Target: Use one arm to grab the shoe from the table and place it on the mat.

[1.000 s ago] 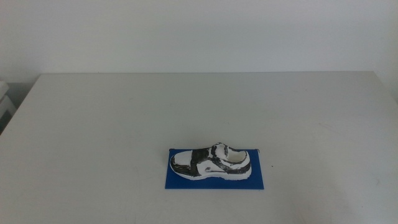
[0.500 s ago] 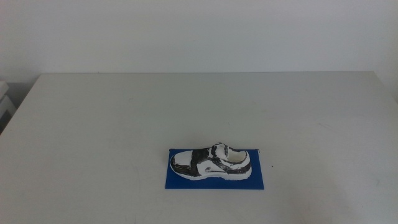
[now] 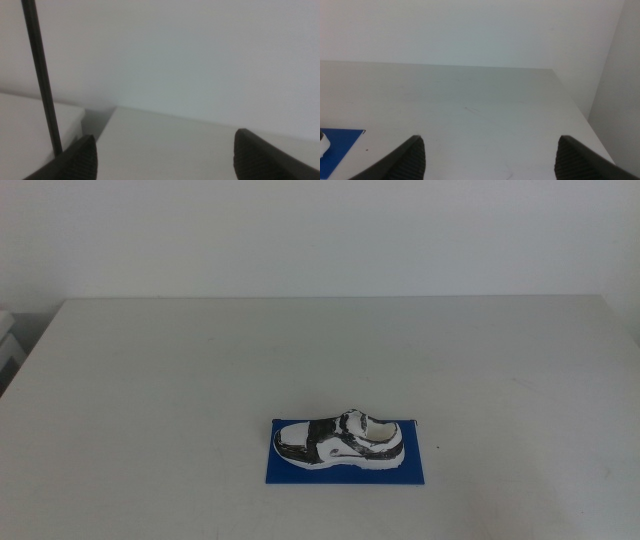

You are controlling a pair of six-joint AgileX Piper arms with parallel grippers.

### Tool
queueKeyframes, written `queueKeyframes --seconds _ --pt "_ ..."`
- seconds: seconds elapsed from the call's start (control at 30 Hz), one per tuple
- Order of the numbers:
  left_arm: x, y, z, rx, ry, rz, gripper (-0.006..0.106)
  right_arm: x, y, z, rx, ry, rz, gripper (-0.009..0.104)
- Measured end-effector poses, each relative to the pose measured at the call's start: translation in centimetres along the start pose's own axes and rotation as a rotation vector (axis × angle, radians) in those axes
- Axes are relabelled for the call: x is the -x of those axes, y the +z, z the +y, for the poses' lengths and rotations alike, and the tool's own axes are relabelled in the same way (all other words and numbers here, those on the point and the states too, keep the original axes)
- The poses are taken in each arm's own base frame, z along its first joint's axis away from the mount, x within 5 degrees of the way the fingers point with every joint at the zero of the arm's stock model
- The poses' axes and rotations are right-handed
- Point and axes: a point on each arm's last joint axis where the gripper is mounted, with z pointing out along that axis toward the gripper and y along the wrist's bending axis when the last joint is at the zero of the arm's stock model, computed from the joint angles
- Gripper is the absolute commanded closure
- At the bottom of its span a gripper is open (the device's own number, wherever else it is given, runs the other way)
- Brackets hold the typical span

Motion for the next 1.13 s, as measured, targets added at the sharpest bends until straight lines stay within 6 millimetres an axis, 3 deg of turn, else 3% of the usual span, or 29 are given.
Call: queueKeyframes --seconds 0.3,0.5,0.67,0.83,1.13 --pt "-7.6 -2.4 0.5 -0.167 0.13 -0.076 0.007 0.0 0.0 0.0 0.0 0.0 0.0 0.029" --pt "-13.1 -2.2 0.7 -0.249 0.153 -0.153 0.007 0.0 0.0 0.0 0.0 0.0 0.0 0.029" --pt "-16.3 -2.1 1.7 -0.18 0.132 -0.187 0.007 0.0 0.0 0.0 0.0 0.0 0.0 0.029" --pt "-18.4 -2.0 2.5 -0.102 0.126 -0.19 0.007 0.0 0.0 0.0 0.0 0.0 0.0 0.029" --pt "-18.4 -2.0 2.7 -0.063 0.182 -0.21 0.007 0.0 0.0 0.0 0.0 0.0 -0.001 0.029"
